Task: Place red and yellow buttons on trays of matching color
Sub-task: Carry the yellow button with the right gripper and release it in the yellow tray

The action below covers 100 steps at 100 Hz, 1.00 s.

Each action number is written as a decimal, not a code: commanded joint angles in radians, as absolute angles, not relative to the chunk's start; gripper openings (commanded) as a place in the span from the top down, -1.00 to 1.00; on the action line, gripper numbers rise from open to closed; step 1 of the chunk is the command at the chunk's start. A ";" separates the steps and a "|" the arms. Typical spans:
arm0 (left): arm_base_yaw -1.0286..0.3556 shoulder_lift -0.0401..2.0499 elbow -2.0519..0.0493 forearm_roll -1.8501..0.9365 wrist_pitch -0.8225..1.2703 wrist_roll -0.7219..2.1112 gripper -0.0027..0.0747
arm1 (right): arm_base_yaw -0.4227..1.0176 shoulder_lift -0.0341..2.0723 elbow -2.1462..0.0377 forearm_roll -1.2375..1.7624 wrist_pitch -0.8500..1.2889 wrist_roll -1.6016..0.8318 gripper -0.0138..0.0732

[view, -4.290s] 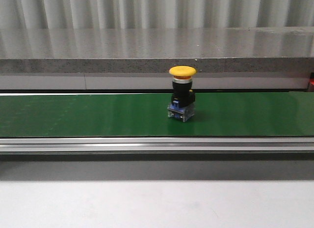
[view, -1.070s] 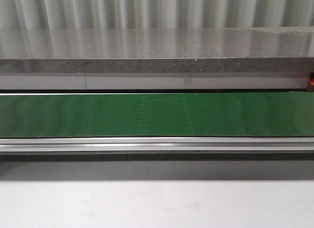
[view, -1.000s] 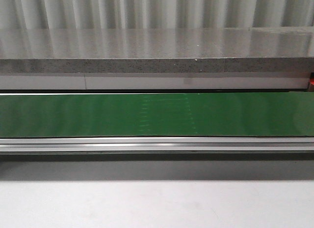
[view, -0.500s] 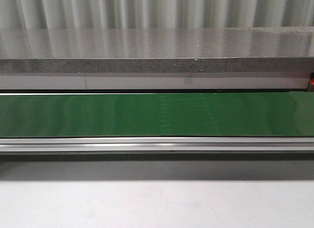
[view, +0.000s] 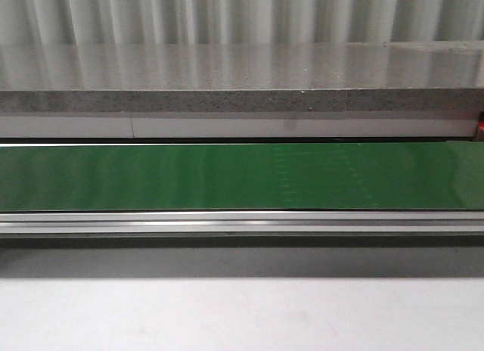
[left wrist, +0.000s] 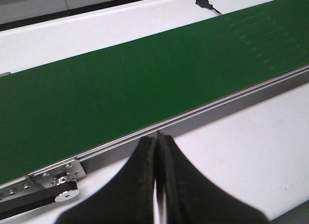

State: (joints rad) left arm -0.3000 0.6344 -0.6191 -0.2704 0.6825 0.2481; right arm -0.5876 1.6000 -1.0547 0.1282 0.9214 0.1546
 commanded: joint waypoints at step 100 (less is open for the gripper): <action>-0.307 0.634 -0.646 -0.296 0.617 0.251 0.98 | -0.593 1.456 -1.076 0.145 0.857 0.157 -0.34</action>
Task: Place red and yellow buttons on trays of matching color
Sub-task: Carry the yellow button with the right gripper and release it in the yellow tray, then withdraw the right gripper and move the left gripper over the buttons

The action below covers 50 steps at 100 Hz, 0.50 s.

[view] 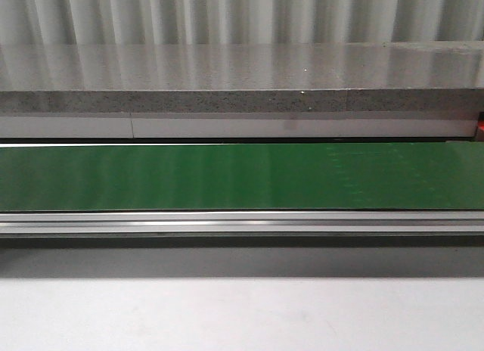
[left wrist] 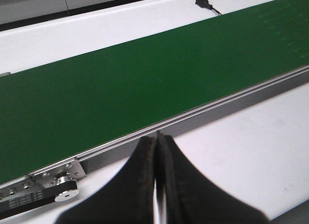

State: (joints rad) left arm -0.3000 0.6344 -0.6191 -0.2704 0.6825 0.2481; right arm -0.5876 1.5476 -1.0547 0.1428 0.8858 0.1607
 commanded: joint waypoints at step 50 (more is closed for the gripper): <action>-0.307 0.634 -0.646 -0.296 0.617 0.251 0.98 | -0.259 1.116 -1.065 0.131 0.844 0.073 0.84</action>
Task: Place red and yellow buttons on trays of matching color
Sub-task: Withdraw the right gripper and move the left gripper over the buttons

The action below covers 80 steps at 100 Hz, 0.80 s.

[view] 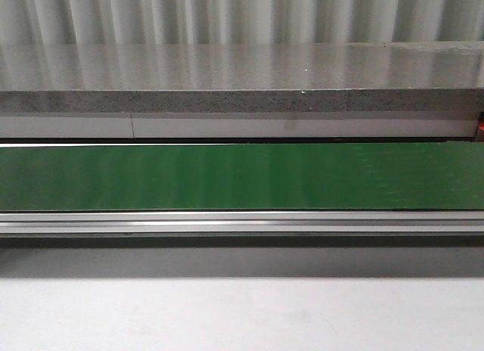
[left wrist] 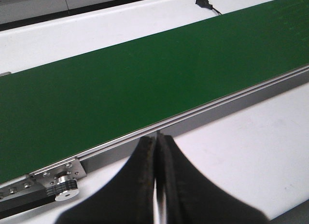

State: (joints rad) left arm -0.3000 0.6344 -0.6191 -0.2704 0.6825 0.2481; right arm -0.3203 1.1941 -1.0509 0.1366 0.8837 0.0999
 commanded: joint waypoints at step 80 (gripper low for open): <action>-0.307 0.634 -0.646 -0.296 0.617 0.251 0.98 | 0.088 0.385 -0.536 0.131 0.643 -0.102 0.84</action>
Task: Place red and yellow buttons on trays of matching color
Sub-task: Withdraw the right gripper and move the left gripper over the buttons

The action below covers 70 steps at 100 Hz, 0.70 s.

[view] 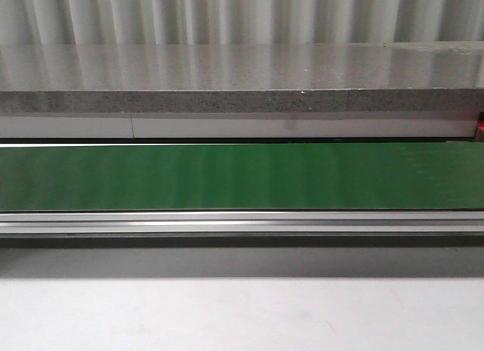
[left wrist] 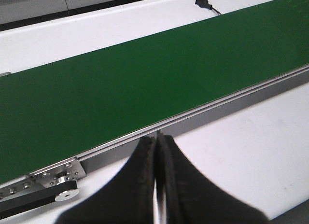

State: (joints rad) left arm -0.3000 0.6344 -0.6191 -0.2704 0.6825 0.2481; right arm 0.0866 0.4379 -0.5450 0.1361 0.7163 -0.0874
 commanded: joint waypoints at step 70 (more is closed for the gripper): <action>0.054 0.900 -0.906 -0.223 0.668 0.117 0.19 | 0.088 0.309 -0.498 0.131 0.655 -0.102 0.84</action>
